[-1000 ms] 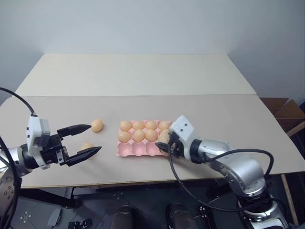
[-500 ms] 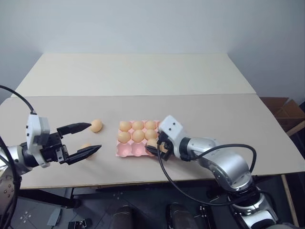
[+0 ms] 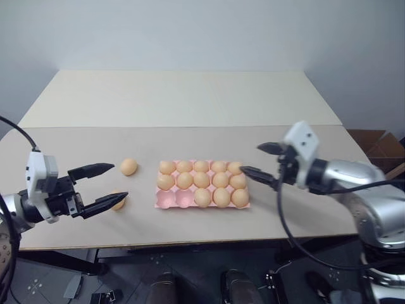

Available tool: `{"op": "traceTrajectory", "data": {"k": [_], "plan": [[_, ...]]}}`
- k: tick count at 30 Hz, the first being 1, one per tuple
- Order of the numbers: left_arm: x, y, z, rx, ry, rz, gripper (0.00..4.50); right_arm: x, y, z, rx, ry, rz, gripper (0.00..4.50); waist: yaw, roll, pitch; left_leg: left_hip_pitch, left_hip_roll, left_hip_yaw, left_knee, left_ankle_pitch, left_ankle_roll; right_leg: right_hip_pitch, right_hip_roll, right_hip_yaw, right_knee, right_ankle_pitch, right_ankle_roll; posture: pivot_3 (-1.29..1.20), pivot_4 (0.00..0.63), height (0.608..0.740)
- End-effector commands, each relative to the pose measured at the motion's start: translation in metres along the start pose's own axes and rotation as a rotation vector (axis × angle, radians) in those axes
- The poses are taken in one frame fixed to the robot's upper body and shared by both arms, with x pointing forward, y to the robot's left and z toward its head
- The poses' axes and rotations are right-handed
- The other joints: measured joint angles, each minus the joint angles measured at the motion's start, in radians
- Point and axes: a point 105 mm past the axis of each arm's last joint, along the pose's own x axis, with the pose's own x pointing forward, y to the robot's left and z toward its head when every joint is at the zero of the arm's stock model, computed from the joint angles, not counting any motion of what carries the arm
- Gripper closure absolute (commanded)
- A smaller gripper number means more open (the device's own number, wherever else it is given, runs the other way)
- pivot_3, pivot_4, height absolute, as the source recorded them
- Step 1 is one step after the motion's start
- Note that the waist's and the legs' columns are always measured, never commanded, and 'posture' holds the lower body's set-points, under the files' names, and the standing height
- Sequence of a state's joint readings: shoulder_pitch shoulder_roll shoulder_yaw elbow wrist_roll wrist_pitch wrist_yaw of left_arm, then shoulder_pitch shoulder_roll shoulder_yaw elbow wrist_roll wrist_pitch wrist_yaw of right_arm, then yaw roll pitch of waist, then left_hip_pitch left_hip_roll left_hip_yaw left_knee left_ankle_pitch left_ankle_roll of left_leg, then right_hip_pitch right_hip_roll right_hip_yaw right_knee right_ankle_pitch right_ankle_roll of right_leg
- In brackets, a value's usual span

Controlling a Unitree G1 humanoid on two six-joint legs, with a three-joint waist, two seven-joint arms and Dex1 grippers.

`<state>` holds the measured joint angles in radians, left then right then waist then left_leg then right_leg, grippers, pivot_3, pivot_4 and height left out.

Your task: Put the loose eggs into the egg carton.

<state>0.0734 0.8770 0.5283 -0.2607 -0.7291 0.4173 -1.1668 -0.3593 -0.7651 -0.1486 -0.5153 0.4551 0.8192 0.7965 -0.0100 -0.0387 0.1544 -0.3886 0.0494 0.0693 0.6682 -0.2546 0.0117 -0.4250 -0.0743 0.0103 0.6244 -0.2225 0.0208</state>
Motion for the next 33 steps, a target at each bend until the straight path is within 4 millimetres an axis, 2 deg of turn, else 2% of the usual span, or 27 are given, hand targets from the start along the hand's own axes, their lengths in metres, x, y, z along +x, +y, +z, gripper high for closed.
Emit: {"op": "traceTrajectory", "data": {"k": [1, 4, 6, 10, 15, 19, 25, 33], "plan": [[-0.007, 0.004, 0.005, 0.036, 0.004, 0.025, 0.0, -0.026, -0.008, -0.001, -0.108, -0.053, 0.05, 0.06, -0.001, 0.0, 0.0, 0.0, 0.0, 0.0, 0.0, 0.0, 0.0, 0.0, 0.0, 0.0, 0.0, 0.0, 0.0, 0.0, 0.15, 0.74], [-0.011, 0.003, -0.001, 0.017, 0.014, 0.05, 0.0, -0.04, -0.01, -0.023, -0.108, -0.014, 0.1, 0.06, -0.005, 0.0, 0.0, 0.001, 0.0, 0.001, 0.0, 0.0, 0.0, 0.0, 0.0, 0.001, 0.0, 0.0, 0.001, 0.0, 0.15, 0.74], [-0.013, 0.002, -0.003, 0.008, 0.014, 0.059, 0.0, -0.042, -0.012, -0.03, -0.096, -0.013, 0.1, 0.06, -0.007, 0.0, 0.0, 0.002, 0.0, 0.002, 0.0, 0.0, 0.0, 0.001, 0.0, 0.002, 0.0, 0.0, 0.001, 0.0, 0.15, 0.74], [-0.018, 0.004, -0.004, 0.008, 0.023, 0.098, 0.0, -0.042, -0.014, -0.025, -0.083, -0.057, 0.084, 0.06, -0.006, 0.0, 0.0, 0.003, 0.0, 0.002, 0.0, 0.0, 0.0, 0.001, 0.0, 0.003, 0.002, 0.0, 0.0, 0.0, 0.15, 0.74], [-0.026, 0.007, -0.013, -0.006, 0.105, 0.183, 0.0, -0.041, -0.004, -0.018, -0.089, -0.077, 0.134, 0.06, -0.002, 0.0, 0.0, 0.004, 0.001, 0.002, 0.0, 0.0, 0.0, 0.001, 0.0, 0.003, 0.002, 0.0, 0.0, 0.0, 0.15, 0.74], [-0.03, 0.005, -0.031, -0.046, 0.18, 0.255, 0.0, -0.041, 0.005, -0.015, -0.082, -0.087, 0.156, 0.06, -0.002, 0.0, 0.0, 0.002, 0.001, 0.002, 0.0, 0.0, 0.0, 0.0, -0.001, 0.003, 0.001, 0.0, 0.0, 0.0, 0.15, 0.74], [-0.015, 0.006, -0.053, -0.11, 0.242, 0.304, 0.0, -0.036, 0.005, -0.017, -0.086, -0.064, 0.133, 0.06, 0.009, 0.0, 0.0, 0.003, 0.0, 0.002, 0.0, 0.0, 0.0, 0.002, -0.002, 0.003, 0.001, -0.001, -0.001, 0.0, 0.15, 0.74], [0.016, 0.019, -0.082, -0.135, 0.359, 0.351, 0.0, -0.035, 0.007, -0.01, -0.096, -0.095, 0.12, 0.06, 0.014, 0.0, 0.0, 0.003, 0.0, 0.002, 0.001, 0.0, 0.0, 0.001, 0.0, 0.003, 0.002, 0.001, 0.0, 0.0, 0.15, 0.74]]}}
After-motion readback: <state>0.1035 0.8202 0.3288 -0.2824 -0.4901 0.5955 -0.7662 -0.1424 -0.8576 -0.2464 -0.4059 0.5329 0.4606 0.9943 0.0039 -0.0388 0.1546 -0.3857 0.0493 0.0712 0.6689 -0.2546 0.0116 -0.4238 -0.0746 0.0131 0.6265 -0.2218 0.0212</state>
